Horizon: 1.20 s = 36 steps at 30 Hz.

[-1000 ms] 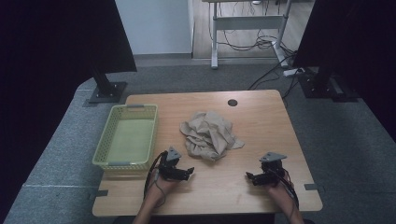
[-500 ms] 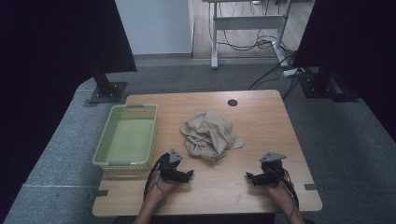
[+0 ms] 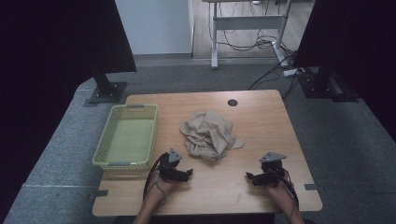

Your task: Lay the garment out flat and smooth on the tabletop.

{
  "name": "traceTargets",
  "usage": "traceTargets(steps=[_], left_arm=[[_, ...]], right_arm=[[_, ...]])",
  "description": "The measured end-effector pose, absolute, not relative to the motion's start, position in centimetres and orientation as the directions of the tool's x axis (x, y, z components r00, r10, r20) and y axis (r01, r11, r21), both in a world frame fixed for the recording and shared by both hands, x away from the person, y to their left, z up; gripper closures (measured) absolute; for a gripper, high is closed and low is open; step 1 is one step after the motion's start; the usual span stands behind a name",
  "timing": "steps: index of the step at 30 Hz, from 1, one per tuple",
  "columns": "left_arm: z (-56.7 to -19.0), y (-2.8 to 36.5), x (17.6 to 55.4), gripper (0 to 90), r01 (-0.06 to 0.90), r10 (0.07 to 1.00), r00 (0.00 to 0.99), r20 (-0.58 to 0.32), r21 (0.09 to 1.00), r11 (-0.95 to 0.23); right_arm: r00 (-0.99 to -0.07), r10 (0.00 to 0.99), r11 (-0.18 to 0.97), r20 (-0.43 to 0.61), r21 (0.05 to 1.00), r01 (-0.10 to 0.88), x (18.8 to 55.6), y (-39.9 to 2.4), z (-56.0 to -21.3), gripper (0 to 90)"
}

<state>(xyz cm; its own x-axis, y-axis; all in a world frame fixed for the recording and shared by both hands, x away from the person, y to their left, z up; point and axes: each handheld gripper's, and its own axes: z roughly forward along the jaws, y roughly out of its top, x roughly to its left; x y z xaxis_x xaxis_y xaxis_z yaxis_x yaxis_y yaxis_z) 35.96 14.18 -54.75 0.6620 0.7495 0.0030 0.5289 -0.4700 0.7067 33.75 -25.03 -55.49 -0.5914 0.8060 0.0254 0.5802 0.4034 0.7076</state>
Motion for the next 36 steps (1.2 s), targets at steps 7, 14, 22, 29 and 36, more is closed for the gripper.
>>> traceTargets(steps=[7,14,22,29,36], left_arm=[[-53.8,14.2,36.4,10.8,0.522,0.751,0.660,-0.007,0.723,-0.452],[-52.8,13.9,37.4,13.2,0.513,0.749,0.663,-0.012,0.736,-0.442],[-51.6,13.3,38.7,16.0,0.504,0.746,0.666,-0.014,0.745,-0.436],[-49.9,12.5,40.6,18.1,0.488,0.745,0.667,-0.007,0.759,-0.430],[-49.2,11.8,42.2,20.4,0.482,0.740,0.673,-0.004,0.761,-0.434]], right_arm=[[-0.591,0.806,0.403,0.025,0.707,0.580,33.7,-25.0,-55.5,2.7],[-0.591,0.806,0.403,0.026,0.707,0.581,33.7,-25.0,-55.5,2.7],[-0.591,0.806,0.403,0.026,0.707,0.581,33.7,-25.0,-55.5,2.7],[-0.591,0.806,0.403,0.026,0.707,0.581,33.7,-25.0,-55.5,2.7],[-0.591,0.806,0.403,0.026,0.707,0.581,33.7,-25.0,-55.5,2.6]])
